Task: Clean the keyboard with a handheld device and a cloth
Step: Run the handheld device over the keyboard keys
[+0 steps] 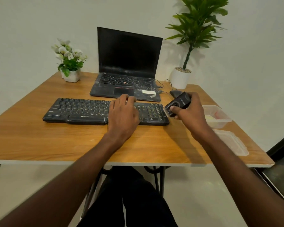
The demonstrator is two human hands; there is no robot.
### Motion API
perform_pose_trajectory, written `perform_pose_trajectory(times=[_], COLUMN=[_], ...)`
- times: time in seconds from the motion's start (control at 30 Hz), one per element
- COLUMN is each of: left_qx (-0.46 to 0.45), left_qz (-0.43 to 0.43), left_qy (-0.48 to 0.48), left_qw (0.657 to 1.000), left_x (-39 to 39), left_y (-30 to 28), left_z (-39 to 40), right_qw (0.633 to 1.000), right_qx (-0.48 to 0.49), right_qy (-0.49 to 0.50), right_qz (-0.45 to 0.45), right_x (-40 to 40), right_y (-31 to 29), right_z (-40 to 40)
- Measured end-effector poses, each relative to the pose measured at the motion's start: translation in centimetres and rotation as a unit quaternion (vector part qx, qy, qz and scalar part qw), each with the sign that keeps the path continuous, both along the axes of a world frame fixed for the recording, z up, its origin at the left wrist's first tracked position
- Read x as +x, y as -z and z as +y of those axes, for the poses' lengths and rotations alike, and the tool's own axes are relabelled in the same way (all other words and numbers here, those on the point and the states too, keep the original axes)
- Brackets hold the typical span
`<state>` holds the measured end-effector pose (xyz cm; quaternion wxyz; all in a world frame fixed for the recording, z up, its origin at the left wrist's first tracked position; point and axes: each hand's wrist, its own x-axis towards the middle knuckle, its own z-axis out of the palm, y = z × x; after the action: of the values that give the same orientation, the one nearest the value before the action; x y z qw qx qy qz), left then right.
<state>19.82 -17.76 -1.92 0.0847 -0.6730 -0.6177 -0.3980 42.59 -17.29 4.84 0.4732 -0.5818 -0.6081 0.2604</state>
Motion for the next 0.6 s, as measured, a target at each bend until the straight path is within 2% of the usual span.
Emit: perform_pose_trajectory(times=[0.1,0.17,0.4,0.5,0.6], left_qx=[0.003,-0.009,-0.11,-0.215,-0.301], left_qz=[-0.034,-0.034,-0.152,-0.22,-0.185], left_qy=[0.012,-0.01,-0.023,-0.013,0.029], left_qw=[0.999,0.999,0.982,0.952,0.935], left_x=[-4.6,-9.2,-24.0,-25.8,-27.0], left_y=[-0.4,-0.7,-1.9,-1.3,-1.2], left_z=[-2.5,-4.1,-7.2,-6.7,-5.5], right_qw=[0.996,0.992,0.985,0.978,0.97], right_qx=[-0.016,-0.015,-0.009,0.005,0.007], right_qy=[-0.046,-0.076,-0.169,-0.207,-0.242], right_qz=[0.08,0.098,0.045,0.015,-0.01], right_x=[-1.7,-3.4,-12.1,-16.8,-21.1], right_y=[-0.4,-0.7,-0.3,-0.2,-0.3], right_z=[0.1,0.1,1.6,2.1,2.6])
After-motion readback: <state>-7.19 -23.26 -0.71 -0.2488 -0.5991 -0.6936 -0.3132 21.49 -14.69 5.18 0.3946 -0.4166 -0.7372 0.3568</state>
